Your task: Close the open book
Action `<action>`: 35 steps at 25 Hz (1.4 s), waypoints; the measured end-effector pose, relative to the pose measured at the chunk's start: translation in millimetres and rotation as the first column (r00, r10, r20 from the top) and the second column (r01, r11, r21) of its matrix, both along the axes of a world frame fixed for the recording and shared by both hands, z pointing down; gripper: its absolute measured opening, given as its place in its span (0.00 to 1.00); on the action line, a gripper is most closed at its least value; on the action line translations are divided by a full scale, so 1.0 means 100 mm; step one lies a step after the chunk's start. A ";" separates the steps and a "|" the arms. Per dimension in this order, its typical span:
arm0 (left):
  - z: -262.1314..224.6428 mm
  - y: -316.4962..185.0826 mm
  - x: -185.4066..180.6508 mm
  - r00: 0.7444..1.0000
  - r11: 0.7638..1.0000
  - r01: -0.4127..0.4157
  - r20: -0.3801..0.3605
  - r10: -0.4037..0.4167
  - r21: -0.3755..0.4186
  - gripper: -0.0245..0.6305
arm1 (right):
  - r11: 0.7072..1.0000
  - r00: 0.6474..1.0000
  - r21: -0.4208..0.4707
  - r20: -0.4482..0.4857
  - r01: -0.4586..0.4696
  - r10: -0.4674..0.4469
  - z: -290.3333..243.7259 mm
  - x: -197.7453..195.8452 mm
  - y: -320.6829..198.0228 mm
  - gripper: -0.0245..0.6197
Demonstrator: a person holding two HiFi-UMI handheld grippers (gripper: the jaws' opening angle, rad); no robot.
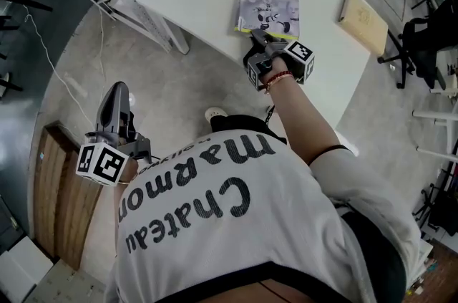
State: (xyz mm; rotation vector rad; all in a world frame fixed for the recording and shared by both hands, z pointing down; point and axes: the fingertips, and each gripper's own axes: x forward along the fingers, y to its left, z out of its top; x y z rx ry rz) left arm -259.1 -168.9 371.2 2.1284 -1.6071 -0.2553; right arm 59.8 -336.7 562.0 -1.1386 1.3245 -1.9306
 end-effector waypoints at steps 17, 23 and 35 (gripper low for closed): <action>-0.02 -0.02 0.08 1.000 1.000 -0.007 0.007 0.007 0.003 0.07 | 0.996 0.990 -0.070 0.129 -0.054 0.063 0.01 0.01 0.00 0.15; -0.01 -0.04 0.13 1.000 1.000 -0.019 0.005 0.019 0.005 0.07 | 0.994 0.984 -0.089 0.160 -0.070 0.084 0.01 0.01 0.01 0.15; -0.02 -0.09 0.17 1.000 1.000 -0.029 0.003 0.029 0.007 0.07 | 0.990 0.985 -0.120 0.147 -0.075 0.092 0.01 0.01 0.00 0.15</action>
